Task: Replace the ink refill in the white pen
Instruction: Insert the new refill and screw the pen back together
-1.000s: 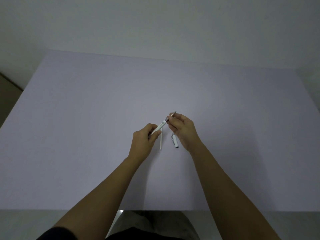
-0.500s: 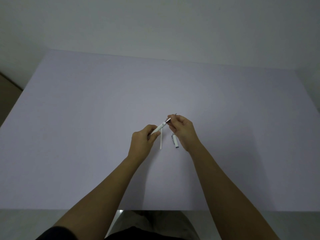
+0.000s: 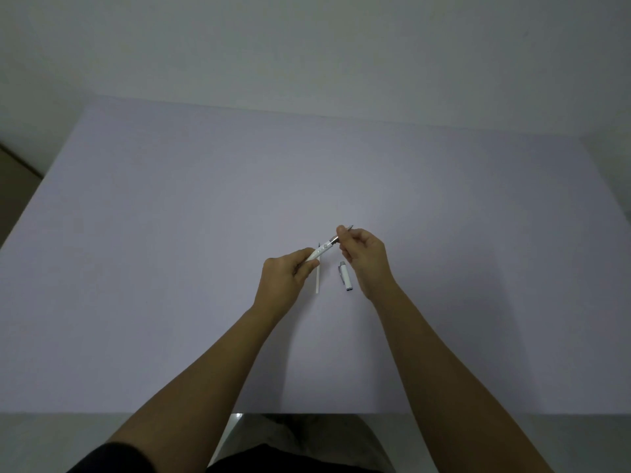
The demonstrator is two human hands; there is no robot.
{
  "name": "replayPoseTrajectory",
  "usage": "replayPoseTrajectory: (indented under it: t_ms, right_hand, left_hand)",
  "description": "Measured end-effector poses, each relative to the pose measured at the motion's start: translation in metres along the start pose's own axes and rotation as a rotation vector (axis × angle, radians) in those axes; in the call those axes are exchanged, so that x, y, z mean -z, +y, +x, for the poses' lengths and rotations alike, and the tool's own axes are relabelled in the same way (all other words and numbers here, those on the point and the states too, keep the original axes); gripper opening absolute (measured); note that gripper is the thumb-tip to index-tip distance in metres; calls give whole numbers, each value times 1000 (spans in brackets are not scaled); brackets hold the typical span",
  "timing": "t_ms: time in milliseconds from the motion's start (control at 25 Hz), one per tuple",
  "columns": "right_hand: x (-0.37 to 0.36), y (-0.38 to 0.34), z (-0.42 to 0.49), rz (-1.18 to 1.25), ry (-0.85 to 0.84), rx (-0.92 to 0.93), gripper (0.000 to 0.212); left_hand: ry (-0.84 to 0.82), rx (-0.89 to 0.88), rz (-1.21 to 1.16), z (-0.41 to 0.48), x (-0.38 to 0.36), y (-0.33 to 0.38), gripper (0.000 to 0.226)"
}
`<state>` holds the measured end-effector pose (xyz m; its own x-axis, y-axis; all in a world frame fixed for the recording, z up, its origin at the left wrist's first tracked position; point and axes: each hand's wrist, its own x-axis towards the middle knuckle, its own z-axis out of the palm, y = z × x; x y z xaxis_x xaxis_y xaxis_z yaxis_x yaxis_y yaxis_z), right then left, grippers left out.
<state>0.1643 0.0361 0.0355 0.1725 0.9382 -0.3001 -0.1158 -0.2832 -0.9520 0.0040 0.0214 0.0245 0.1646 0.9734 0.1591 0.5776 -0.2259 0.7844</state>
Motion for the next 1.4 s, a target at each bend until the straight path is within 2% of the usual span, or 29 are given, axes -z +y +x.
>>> replayPoseTrajectory:
  t_ms: [160,320,440,600,840,960,1080,1120,1240,1400]
  right_hand:
    - [3,0,0,98,-64,14,15]
    - [1,-4,0,29,-21,5,13]
    - [0,-5,0,-65,36,-12,22]
    - [-2,-4,-4,-44,20,-20,16]
    - [-6,-8,-7,-32,-5,-84,28]
    - [-4,-8,-9,-65,-34,-41,20]
    - [-3,-7,-11,-110,-8,-11,30]
    - [-2,-7,-11,-104,-9,-7,28]
    - [-3,-8,-11,-35,-24,-15,6]
    - [-6,-10,-10,166,-51,-98,15]
  left_hand:
    - [-8,11,-2,2,1,1,17]
    - [-6,-14,9,2,3,1,16]
    - [-7,-19,-2,2,3,2,15]
    - [1,-17,-2,2,3,1,16]
    - [-15,25,-27,-1,3,-1,15]
    - [-16,15,-25,-2,5,0,15]
    - [-12,-1,-55,-3,5,1,16]
    - [-7,-6,-60,-3,6,1,15]
    - [-3,-25,-24,-4,6,1,14]
    - [4,5,-49,-5,4,2,15]
